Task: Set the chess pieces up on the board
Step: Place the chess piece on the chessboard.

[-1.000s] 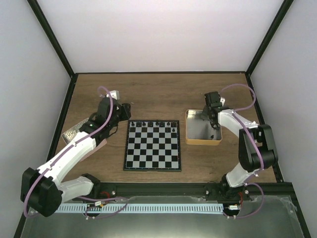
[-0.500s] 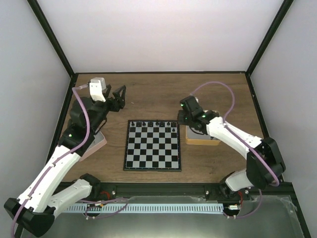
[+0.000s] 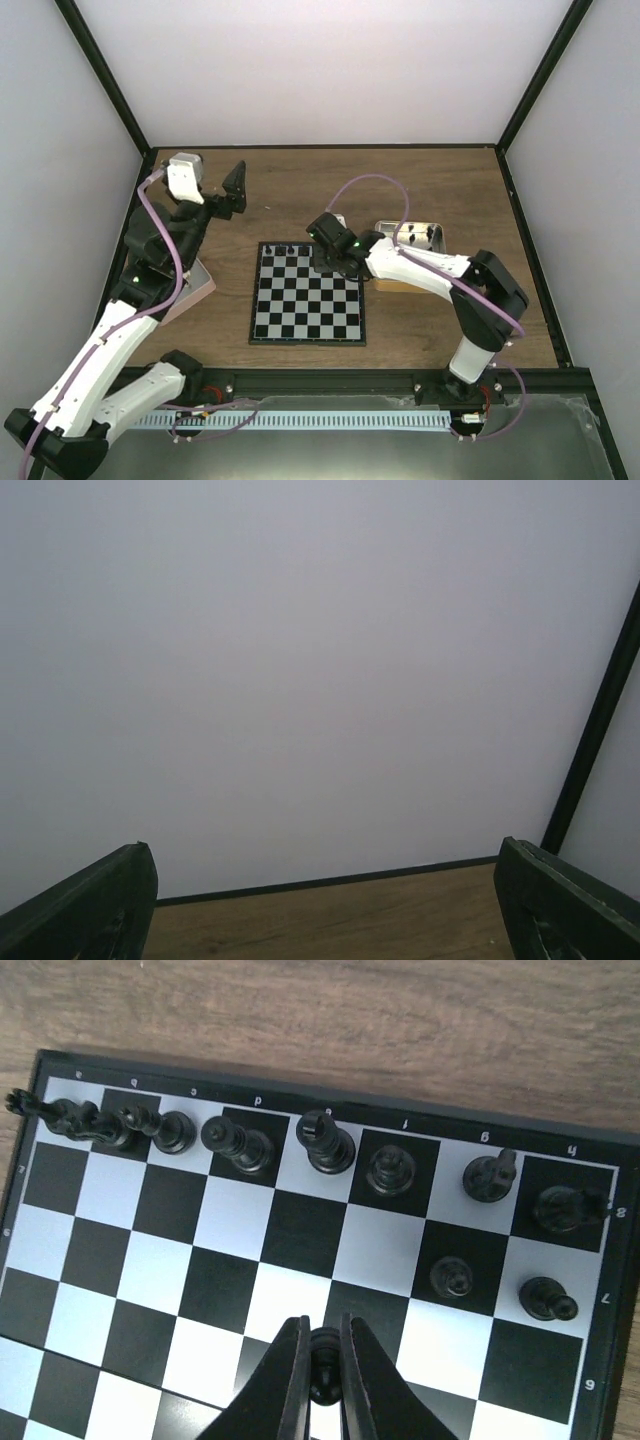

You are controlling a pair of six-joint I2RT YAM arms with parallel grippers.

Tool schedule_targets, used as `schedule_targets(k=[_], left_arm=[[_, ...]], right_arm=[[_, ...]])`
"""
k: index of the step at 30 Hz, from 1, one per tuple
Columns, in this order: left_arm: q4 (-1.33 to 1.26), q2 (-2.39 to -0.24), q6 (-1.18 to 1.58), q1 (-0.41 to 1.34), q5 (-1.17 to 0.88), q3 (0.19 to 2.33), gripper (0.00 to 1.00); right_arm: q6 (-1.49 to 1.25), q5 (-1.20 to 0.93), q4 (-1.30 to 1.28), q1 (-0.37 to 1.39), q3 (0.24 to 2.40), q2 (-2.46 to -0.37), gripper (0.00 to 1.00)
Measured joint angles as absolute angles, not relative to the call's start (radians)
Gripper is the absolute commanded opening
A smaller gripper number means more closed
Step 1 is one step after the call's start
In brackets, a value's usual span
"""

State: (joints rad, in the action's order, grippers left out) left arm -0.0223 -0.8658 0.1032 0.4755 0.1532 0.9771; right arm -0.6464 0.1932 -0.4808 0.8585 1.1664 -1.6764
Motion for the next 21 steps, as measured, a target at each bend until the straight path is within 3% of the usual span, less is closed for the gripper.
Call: schedule_targets(k=[5,21], left_arm=[[-0.081,-0.801,0.076,0.476,0.199,0.899,1.0],[-0.157,-0.696,0.074,0.476,0.305,0.765,1.0]], right_arm=[[-0.657,0.206,-0.499,0.87,1.2,-1.73,0.01],[-0.676,0.273,-0.522,0.873,1.253,-1.872,0.02]])
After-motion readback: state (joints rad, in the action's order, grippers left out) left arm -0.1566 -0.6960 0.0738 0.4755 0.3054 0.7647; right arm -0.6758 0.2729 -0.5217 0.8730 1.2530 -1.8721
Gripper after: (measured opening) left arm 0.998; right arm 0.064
